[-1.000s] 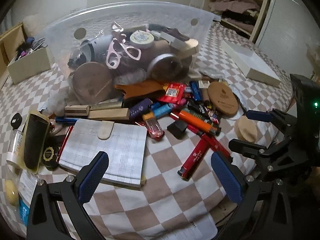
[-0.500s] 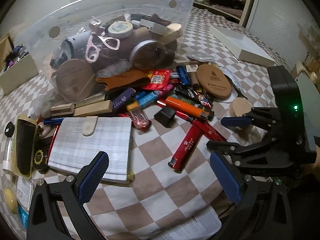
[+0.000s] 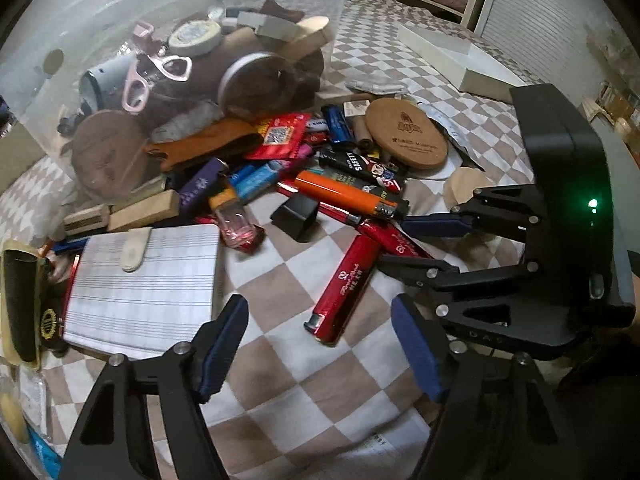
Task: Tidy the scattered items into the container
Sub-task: 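Lower the right gripper onto a red lighter and close it, then lower the left gripper onto another red lighter and close it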
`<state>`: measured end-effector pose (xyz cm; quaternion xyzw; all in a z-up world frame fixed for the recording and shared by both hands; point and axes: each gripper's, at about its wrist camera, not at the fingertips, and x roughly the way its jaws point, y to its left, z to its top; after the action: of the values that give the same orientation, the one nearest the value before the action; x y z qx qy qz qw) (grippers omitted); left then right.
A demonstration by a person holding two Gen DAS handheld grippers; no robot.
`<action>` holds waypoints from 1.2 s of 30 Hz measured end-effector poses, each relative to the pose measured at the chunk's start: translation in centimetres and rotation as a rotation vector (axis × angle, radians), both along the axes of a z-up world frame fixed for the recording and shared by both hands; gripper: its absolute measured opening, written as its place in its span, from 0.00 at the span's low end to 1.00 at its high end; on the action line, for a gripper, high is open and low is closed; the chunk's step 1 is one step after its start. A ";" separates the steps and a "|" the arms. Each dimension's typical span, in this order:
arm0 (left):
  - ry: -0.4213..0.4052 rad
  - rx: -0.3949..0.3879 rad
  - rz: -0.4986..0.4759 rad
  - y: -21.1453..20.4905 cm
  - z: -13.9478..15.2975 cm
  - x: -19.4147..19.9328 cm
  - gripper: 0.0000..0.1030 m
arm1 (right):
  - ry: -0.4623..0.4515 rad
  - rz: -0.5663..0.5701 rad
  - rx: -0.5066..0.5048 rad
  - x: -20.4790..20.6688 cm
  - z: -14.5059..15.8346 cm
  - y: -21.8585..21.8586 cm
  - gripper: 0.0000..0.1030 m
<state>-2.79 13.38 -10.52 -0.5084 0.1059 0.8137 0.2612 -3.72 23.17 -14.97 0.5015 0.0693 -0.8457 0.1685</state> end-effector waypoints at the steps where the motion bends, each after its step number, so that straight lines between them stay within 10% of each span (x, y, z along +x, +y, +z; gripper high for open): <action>1: -0.009 0.006 0.002 0.1 -0.1 -0.2 0.65 | -0.005 -0.003 -0.002 -0.1 0.0 0.1 0.31; 36: -0.152 -0.015 -0.078 3.8 -3.1 -0.2 0.26 | -0.119 -0.062 -0.152 0.4 -0.2 3.8 0.22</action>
<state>-3.03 17.21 -13.62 -0.5661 0.1114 0.7612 0.2961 -3.32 26.92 -15.18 0.5386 -0.0210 -0.8221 0.1835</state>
